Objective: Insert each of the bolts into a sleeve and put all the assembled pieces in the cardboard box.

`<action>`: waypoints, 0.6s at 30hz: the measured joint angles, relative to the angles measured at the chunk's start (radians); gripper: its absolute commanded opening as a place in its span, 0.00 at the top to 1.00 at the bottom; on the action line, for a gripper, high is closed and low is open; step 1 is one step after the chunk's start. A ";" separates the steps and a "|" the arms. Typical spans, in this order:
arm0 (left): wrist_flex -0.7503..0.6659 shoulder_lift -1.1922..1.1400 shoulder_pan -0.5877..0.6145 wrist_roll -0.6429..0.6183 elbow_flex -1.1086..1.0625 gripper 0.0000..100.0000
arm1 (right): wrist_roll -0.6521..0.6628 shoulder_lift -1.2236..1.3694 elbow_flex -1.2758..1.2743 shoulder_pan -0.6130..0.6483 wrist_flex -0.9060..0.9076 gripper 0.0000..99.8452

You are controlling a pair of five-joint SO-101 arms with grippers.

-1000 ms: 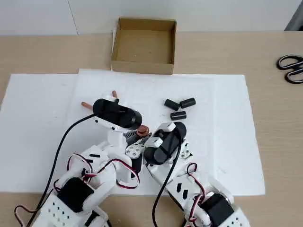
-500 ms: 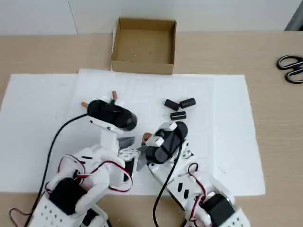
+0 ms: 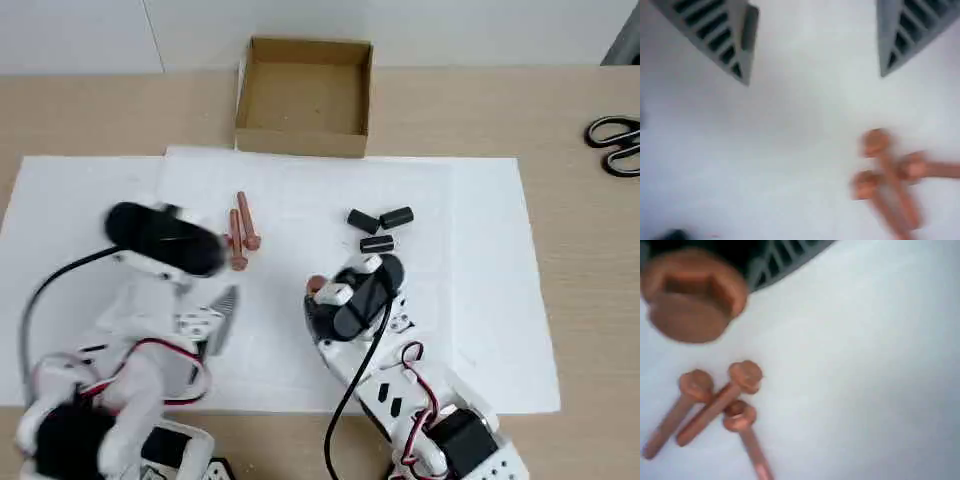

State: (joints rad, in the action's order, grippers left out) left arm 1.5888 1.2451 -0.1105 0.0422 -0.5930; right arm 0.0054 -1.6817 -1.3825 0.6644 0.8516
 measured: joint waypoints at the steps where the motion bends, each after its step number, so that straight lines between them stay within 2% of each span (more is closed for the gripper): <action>1: 0.011 0.002 0.051 0.012 0.015 0.84 | 0.000 0.000 0.000 -0.018 0.014 1.00; 5: 0.028 0.002 0.244 0.025 0.031 0.84 | 0.000 0.066 0.052 -0.120 0.097 1.00; 8: 0.037 0.002 0.315 0.025 0.032 0.84 | 0.000 0.176 0.153 -0.216 0.132 1.00; 14: 0.037 0.002 0.338 0.025 0.032 0.84 | 0.058 0.512 0.512 -0.304 0.157 1.00; 18: 0.037 0.002 0.338 0.025 0.032 0.84 | 0.058 0.796 0.763 -0.327 0.104 1.00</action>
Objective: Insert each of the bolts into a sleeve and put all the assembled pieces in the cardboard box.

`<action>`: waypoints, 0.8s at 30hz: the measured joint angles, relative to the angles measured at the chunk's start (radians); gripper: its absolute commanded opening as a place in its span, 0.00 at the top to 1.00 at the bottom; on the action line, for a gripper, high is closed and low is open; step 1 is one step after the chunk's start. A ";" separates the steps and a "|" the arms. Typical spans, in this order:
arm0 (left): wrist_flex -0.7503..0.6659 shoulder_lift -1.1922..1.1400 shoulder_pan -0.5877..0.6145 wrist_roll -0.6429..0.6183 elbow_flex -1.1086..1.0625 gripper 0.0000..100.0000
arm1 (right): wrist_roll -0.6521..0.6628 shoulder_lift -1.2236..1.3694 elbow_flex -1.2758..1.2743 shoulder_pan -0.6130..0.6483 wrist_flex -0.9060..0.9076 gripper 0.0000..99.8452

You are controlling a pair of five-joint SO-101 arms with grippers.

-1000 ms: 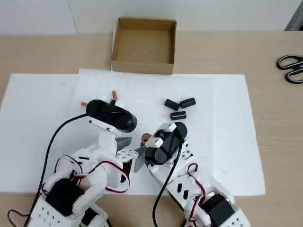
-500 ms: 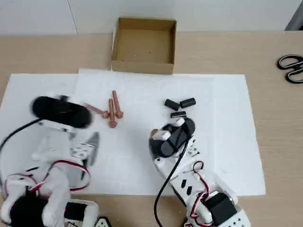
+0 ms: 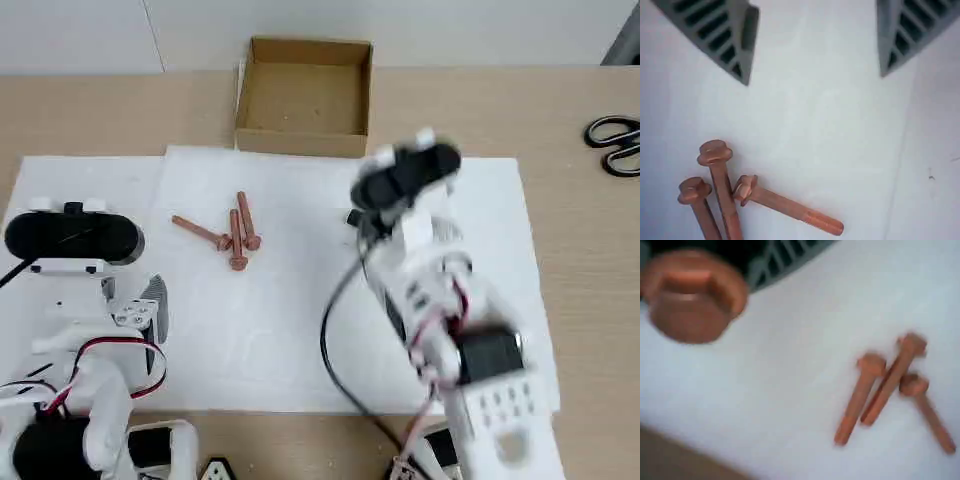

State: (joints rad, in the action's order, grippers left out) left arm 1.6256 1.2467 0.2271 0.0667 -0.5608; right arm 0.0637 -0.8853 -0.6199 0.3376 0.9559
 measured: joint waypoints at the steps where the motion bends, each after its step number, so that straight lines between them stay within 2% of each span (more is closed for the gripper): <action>1: 0.000 0.000 0.000 0.000 0.000 0.84 | 0.000 0.074 0.055 -0.008 -0.031 1.00; 5: 0.000 0.000 0.000 0.000 0.000 0.84 | 0.000 0.361 0.233 -0.014 -0.196 1.00; 16: 0.000 0.000 0.000 0.000 0.000 0.84 | 0.000 1.031 0.520 -0.011 -0.876 1.00; 19: 0.000 0.000 0.000 0.000 0.000 0.84 | 0.000 1.191 0.620 -0.011 -0.971 1.00; 24: 0.000 0.000 0.000 0.000 0.000 0.84 | 0.000 1.425 0.804 -0.011 -1.003 1.00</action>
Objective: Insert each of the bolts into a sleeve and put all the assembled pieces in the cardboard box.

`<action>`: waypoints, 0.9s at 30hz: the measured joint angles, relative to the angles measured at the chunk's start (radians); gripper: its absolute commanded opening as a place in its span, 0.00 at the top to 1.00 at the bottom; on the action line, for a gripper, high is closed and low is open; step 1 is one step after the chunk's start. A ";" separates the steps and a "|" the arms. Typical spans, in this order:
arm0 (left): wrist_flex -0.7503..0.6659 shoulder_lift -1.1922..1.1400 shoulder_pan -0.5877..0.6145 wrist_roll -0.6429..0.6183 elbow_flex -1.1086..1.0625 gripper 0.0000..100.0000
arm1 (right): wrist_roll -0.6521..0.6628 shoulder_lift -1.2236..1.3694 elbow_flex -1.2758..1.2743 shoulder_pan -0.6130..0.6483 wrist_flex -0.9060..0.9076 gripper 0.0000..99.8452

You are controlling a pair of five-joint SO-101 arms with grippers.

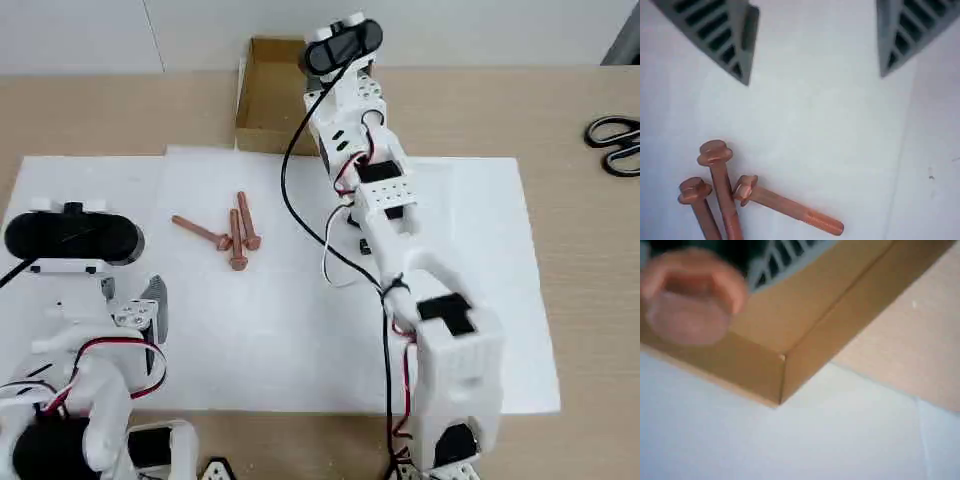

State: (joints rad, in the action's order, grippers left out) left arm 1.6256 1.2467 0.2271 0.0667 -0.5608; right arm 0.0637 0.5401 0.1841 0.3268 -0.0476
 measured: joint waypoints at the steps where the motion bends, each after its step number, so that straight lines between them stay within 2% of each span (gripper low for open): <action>1: 0.000 0.000 0.000 0.000 0.000 0.84 | 0.000 0.038 0.034 0.000 0.000 1.00; 10: 0.000 0.000 0.000 -0.009 0.000 0.84 | 0.000 0.272 0.224 0.000 0.000 0.98; 15: 0.000 0.000 0.000 -0.018 0.000 0.84 | 0.000 0.316 0.224 -0.008 0.000 0.84; 18: 0.000 0.000 0.000 -0.021 0.000 0.84 | 0.000 0.325 0.230 -0.014 0.015 0.79; 27: 0.000 0.000 0.000 -0.021 0.000 0.84 | 0.000 0.324 0.262 -0.031 0.037 0.79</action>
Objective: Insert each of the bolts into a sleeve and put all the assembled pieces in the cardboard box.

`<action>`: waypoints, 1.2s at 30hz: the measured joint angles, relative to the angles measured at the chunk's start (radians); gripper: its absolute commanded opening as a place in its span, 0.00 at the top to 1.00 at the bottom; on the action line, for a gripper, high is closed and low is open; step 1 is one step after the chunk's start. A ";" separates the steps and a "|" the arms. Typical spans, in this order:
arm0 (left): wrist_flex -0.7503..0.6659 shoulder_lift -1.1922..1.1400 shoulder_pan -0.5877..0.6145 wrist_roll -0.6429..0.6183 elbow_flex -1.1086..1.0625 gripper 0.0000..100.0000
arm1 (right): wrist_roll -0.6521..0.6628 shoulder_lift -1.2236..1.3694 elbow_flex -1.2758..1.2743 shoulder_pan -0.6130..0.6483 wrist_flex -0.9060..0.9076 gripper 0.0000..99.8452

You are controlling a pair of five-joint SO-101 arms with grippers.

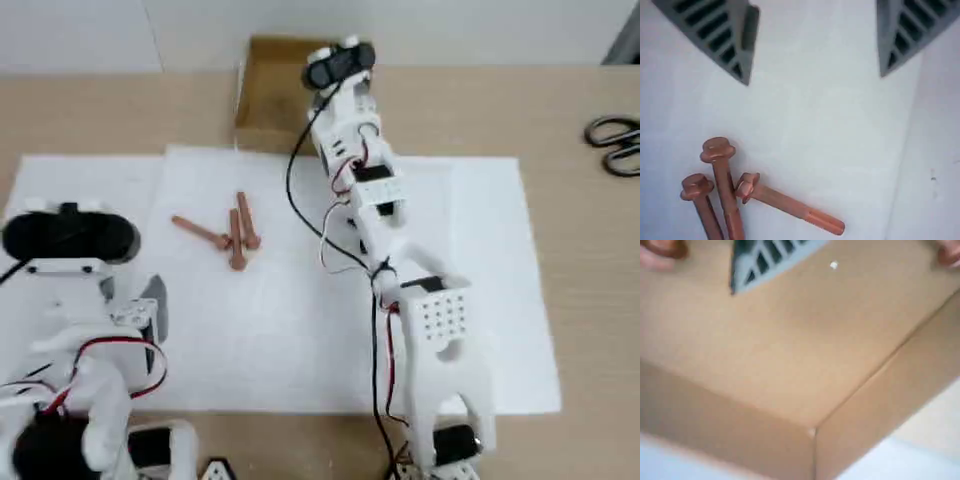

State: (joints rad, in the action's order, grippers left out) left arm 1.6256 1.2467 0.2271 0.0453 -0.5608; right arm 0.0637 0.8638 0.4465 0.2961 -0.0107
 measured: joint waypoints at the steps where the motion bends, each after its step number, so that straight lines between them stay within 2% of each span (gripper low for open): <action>1: 0.000 0.000 0.000 0.000 0.000 0.84 | 0.000 -0.005 0.002 -0.005 0.015 0.79; 7: 0.000 0.000 0.000 0.000 0.000 0.84 | 0.000 -0.143 0.002 -0.011 0.218 0.79; 17: 0.000 0.000 0.000 0.000 0.000 0.84 | 0.000 -0.539 0.002 -0.012 0.667 0.79; 32: 0.000 0.000 0.000 0.000 0.000 0.84 | 0.000 -1.034 0.003 -0.011 1.593 0.79; 36: 0.000 0.000 0.000 0.000 0.000 0.84 | 0.000 -1.166 -0.018 -0.018 1.671 0.79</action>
State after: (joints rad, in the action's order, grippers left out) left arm 1.6256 1.2467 0.2271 0.0453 -0.5608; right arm 0.0637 -0.3023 0.4281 0.2777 1.6602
